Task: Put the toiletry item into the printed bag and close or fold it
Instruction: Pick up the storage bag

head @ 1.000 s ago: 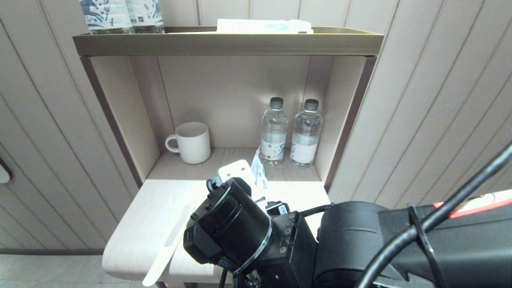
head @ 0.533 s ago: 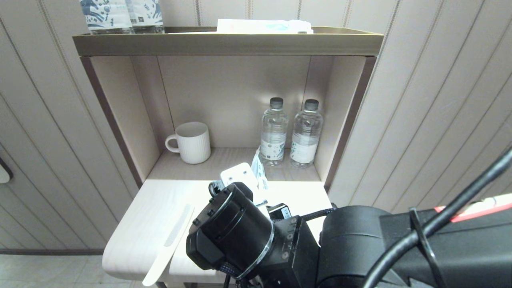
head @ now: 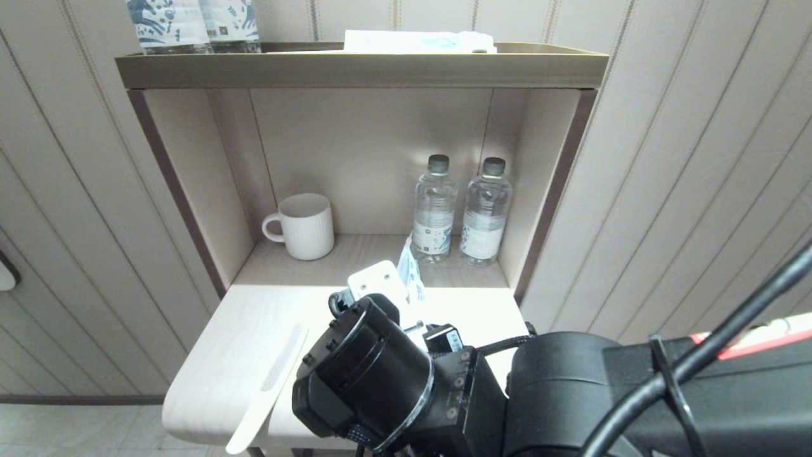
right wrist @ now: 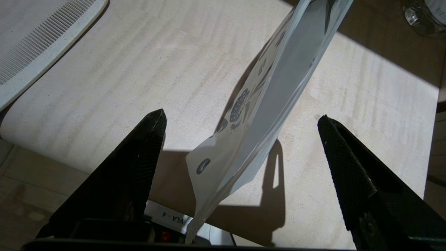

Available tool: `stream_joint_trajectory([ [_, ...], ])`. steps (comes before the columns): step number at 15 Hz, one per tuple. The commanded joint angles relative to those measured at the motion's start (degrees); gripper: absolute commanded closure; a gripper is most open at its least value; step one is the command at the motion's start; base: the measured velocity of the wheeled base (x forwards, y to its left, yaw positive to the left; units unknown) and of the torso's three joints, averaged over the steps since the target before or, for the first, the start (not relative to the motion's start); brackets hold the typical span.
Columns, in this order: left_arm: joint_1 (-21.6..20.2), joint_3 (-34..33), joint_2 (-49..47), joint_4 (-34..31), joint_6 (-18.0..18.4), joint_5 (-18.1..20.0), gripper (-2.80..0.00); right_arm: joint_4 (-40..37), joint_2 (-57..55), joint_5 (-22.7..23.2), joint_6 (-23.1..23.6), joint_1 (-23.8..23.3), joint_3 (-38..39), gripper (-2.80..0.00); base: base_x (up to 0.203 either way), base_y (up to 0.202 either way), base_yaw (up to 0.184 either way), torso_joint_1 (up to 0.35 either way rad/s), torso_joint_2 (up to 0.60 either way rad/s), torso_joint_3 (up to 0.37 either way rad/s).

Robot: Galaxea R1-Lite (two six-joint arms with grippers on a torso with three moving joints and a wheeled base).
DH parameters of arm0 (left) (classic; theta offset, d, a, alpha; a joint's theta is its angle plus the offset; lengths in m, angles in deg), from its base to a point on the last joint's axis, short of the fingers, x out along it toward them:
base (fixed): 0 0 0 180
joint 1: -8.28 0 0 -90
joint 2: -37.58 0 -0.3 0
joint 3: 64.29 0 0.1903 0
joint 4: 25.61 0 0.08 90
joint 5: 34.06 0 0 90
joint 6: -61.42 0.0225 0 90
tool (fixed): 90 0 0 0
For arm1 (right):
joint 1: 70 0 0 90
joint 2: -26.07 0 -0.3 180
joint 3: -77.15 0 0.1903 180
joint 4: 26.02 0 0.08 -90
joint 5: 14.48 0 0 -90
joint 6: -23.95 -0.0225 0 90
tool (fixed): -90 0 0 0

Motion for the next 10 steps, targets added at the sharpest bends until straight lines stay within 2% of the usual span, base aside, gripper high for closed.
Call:
stream_joint_trajectory([
  [1, 0.0, 0.0, -0.1, -0.1, 0.0, 0.0, 0.00, 0.0, -0.1, -0.3, 0.0, 0.0, 0.1, -2.80, 0.000, 0.000, 0.000, 0.000, 0.00, 0.000],
  [2, 0.0, 0.0, -0.1, -0.1, 0.0, 0.0, 0.00, 0.1, -0.3, -0.4, -0.1, 0.0, -0.1, 0.00, 0.000, 0.000, 0.000, 0.000, 0.00, 0.000],
  [10, 0.0, 0.0, -0.1, -0.1, 0.0, 0.0, 0.00, 0.3, -0.7, 0.0, 0.1, -0.1, -0.1, 0.00, 0.000, 0.000, 0.000, 0.000, 0.00, 0.000],
])
